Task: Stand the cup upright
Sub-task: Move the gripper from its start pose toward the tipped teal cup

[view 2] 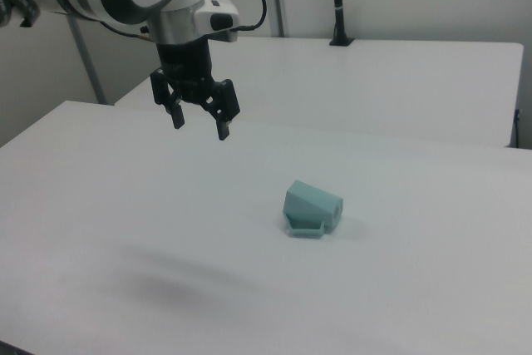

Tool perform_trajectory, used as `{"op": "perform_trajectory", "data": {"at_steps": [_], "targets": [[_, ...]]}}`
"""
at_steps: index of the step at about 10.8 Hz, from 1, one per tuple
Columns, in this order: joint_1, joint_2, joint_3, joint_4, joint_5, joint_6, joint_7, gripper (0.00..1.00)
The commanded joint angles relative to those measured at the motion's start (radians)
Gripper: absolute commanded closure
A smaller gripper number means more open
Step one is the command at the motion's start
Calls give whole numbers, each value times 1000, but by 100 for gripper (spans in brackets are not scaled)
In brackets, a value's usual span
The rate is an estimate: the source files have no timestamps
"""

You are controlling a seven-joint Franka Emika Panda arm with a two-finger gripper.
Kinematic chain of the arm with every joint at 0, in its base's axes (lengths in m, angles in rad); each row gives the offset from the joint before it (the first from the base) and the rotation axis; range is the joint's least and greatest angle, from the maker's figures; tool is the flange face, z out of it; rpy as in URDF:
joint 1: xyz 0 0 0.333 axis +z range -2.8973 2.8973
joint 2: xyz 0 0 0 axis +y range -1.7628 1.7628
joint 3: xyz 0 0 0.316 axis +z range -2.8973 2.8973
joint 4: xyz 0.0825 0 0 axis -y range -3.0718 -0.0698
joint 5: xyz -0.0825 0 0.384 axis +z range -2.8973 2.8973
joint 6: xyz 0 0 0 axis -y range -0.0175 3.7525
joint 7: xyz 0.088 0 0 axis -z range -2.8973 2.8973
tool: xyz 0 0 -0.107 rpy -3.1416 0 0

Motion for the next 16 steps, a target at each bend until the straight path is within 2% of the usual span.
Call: {"op": "perform_trajectory", "data": {"at_steps": [1,9,10,12,13,14,16], "targets": [[-20,-38,0,2,-23,20,-41,0],[2,-20,2,5,-22,14,-31,0],[24,29,-1,48,-24,13,-15,0],[71,142,0,143,-50,37,111,0],[92,173,2,148,-82,93,147,0],[126,195,0,148,-143,139,202,0],[176,218,3,147,-299,167,296,0]]}}
